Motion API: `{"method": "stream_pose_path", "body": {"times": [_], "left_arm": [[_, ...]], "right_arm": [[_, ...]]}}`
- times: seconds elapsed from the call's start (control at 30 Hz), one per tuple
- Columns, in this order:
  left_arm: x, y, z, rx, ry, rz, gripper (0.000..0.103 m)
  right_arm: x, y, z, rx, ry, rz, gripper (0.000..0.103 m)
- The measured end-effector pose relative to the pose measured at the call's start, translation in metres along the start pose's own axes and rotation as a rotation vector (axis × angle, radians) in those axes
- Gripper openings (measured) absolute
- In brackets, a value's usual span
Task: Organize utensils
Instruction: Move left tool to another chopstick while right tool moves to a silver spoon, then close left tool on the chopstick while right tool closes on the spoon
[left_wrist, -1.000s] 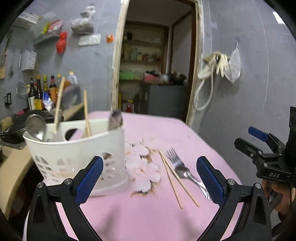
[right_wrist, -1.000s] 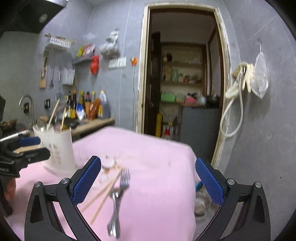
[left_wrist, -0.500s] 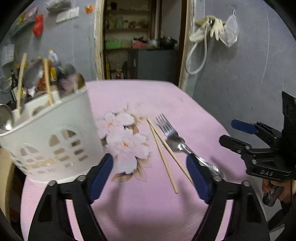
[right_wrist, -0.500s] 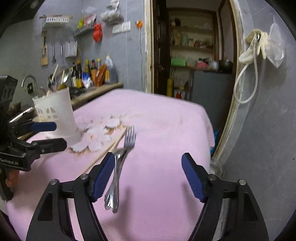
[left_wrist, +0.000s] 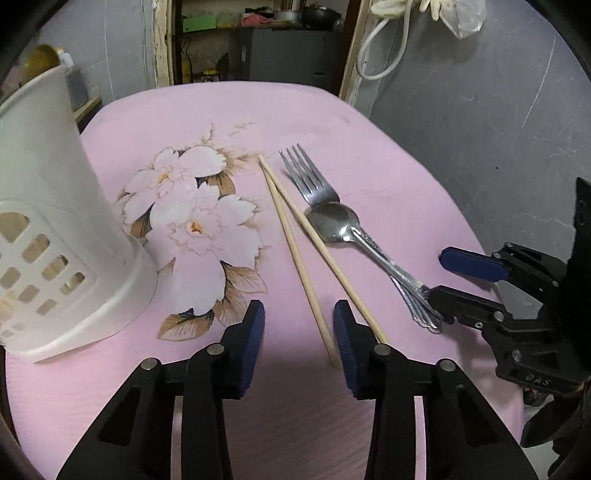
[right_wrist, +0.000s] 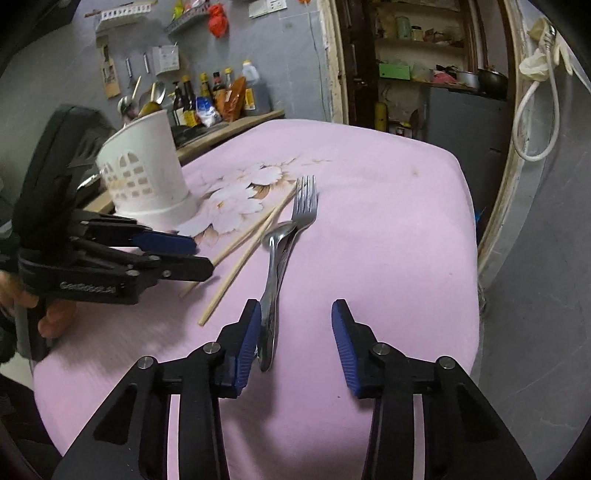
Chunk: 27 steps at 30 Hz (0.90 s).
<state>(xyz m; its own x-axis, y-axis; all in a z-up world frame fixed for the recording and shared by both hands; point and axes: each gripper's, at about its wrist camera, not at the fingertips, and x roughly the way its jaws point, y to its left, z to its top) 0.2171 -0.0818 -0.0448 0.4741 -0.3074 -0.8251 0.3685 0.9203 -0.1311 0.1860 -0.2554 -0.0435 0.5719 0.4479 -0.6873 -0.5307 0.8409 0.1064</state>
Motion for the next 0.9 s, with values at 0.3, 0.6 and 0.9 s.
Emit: {"method": "stream_pose_path", "body": {"times": [0.3, 0.6, 0.9], "left_arm": [[0.009, -0.004, 0.004, 0.015, 0.010, 0.048, 0.021], [0.010, 0.004, 0.006, -0.030, 0.006, 0.052, 0.003], [-0.011, 0.011, -0.012, -0.083, 0.014, 0.043, 0.002]], "right_arm": [[0.010, 0.022, -0.002, -0.142, 0.026, -0.062, 0.024], [0.008, 0.017, -0.001, -0.107, 0.006, -0.105, 0.009], [0.001, 0.007, -0.005, -0.043, -0.018, -0.186, 0.009]]}}
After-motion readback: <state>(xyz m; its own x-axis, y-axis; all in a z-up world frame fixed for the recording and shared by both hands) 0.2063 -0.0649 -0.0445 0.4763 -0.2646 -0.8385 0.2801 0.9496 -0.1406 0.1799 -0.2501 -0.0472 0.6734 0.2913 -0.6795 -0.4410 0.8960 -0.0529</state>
